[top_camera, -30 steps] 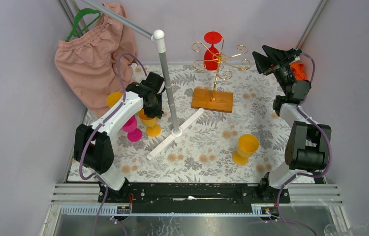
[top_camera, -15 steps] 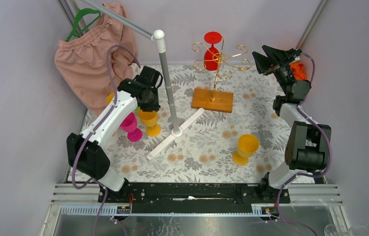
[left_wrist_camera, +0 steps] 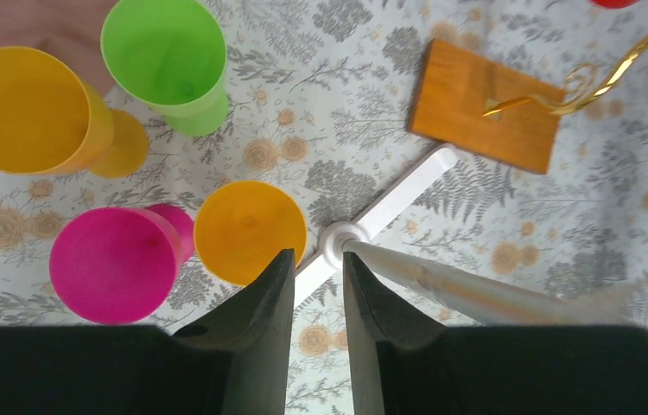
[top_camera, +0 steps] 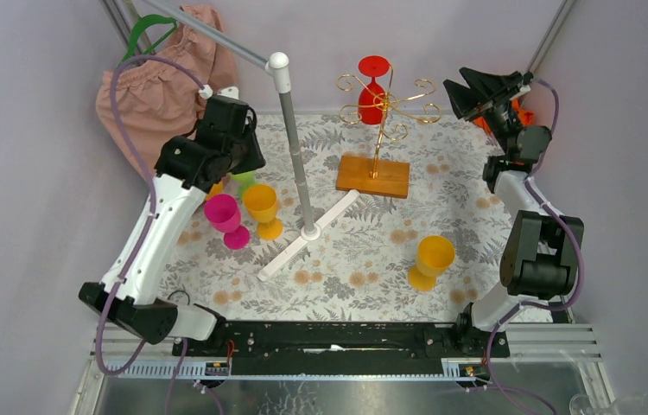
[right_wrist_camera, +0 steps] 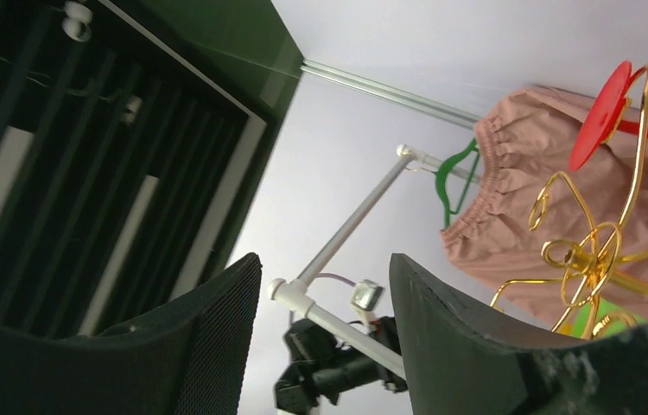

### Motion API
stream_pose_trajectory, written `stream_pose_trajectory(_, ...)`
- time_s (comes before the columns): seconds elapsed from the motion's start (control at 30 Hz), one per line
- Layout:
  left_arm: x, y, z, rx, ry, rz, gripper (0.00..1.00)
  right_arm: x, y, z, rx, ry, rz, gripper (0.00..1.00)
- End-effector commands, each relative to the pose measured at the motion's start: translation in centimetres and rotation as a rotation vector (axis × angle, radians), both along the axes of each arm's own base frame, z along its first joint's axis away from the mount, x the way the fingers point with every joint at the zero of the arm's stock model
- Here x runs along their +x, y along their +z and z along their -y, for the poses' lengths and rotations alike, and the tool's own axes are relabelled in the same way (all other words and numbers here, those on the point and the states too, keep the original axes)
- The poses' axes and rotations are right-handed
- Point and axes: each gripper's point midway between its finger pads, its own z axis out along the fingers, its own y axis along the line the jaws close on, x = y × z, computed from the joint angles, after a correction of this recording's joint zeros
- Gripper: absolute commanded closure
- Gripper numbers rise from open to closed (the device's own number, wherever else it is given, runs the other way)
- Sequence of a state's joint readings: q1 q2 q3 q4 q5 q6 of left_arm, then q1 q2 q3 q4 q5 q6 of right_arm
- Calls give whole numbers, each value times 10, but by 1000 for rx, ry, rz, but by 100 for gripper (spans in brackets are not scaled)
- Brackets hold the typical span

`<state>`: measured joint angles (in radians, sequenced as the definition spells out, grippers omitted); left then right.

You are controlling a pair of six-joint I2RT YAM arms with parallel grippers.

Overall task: Take the wine glass off the wine glass rack
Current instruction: Place the wine glass at the center of the board, then pick up the wine glass from the wine rack.

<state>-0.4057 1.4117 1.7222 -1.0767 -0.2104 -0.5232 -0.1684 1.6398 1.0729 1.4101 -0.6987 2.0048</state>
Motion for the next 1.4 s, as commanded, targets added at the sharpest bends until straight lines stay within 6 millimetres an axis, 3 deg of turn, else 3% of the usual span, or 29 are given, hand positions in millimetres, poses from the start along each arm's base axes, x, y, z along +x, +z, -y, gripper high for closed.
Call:
stream_pose_trajectory(0.0, 2, 50, -4, -113, 41, 161, 66, 4, 33, -6, -147, -26, 85, 36)
stream_pose_trajectory(0.1, 9, 78, -3, -267, 0, 263, 66, 17, 42, -10, -257, -51, 72, 36)
stream_pose_trajectory(0.3, 9, 145, 24, -744, -296, 456, 65, 44, 44, -8, -517, -130, 15, 37)
stream_pose_trajectory(0.47, 8, 176, 48, -1005, -531, 503, 66, 59, 32, -4, -628, -155, -31, 39)
stream_pose_trajectory(0.67, 4, 208, 46, -1156, -641, 576, 66, 71, 16, -22, -733, -111, -66, 39)
stream_pose_trajectory(0.83, 19, 208, 23, -1262, -615, 580, 68, 80, 3, -54, -802, -34, -78, 39)
stream_pose_trajectory(1.03, 43, 176, -6, -1349, -531, 551, 71, 94, -10, -81, -822, 7, -94, 42)
stream_pose_trajectory(1.2, 54, 153, -11, -1333, -476, 517, 72, 100, -26, -102, -848, 31, -115, 45)
stream_pose_trajectory(1.37, 55, 149, -13, -1281, -449, 513, 72, 106, -43, -110, -885, 23, -146, 48)
